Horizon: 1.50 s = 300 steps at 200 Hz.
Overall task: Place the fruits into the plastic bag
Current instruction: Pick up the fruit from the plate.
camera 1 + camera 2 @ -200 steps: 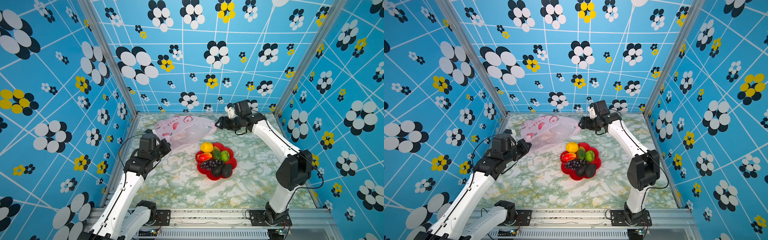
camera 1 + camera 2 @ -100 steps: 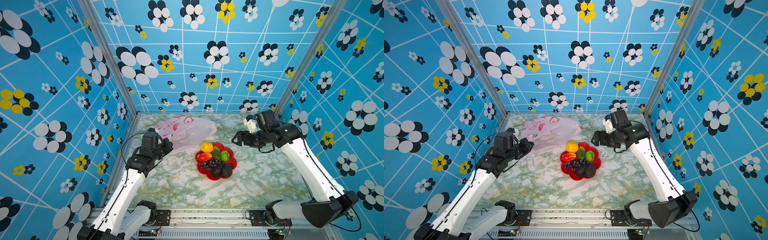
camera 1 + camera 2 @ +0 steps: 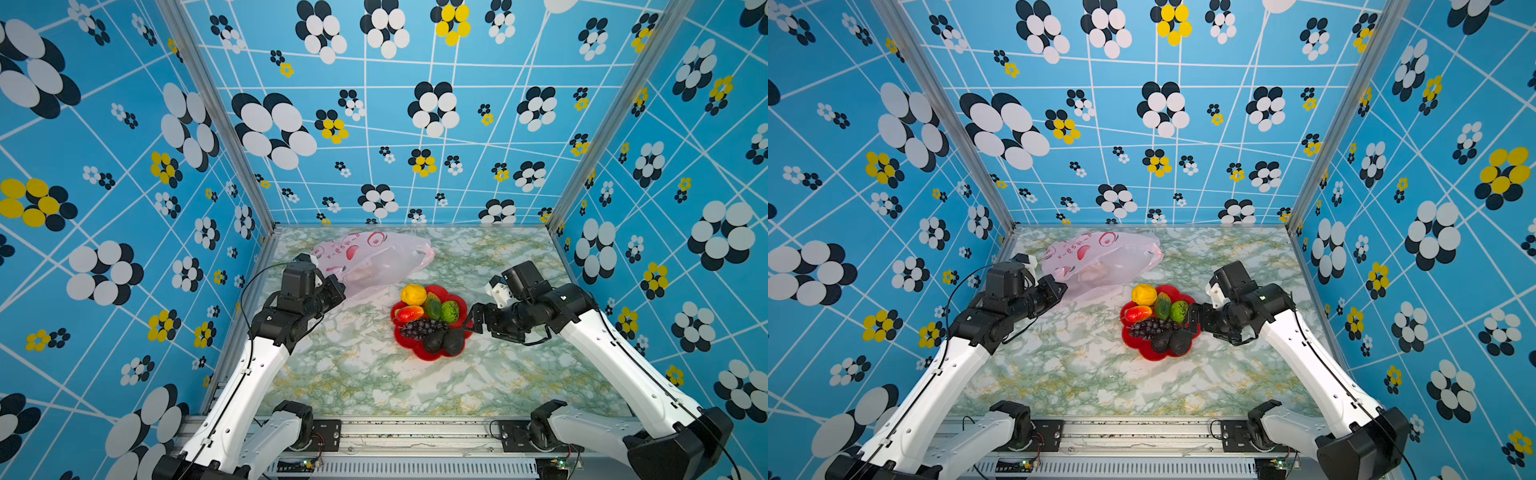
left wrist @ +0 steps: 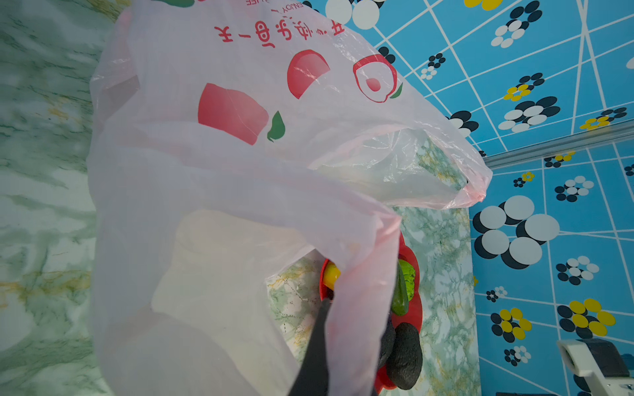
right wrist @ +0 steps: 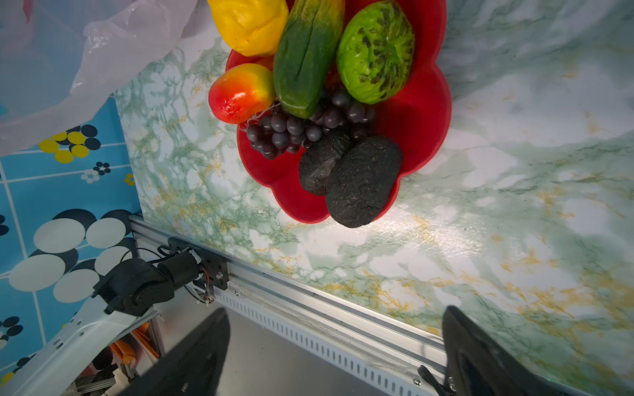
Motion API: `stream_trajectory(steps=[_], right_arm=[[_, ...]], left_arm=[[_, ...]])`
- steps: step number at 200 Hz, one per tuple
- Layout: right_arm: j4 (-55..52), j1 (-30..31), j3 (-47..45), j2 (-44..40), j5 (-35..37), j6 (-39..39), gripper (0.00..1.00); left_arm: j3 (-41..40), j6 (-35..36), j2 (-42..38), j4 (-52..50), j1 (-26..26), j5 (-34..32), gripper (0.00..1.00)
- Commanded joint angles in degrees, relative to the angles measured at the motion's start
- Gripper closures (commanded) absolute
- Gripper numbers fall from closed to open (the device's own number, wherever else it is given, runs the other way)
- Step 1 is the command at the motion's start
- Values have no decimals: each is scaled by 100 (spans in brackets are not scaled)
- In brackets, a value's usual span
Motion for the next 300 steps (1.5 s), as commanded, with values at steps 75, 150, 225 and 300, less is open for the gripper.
stream_trajectory(steps=[75, 150, 225, 300], right_arm=[[686, 159, 154, 1159, 122, 138, 6], [1049, 415, 585, 1957, 2, 324, 20], [1292, 507, 1046, 2771, -149, 488, 25], [1157, 525, 1541, 3450, -130, 510, 25]], left_arm=[[-163, -18, -569, -320, -43, -30, 97], [-140, 88, -588, -395, -34, 35, 96], [-144, 34, -570, -308, -39, 126, 96], [-141, 122, -616, -418, -21, 85, 96]])
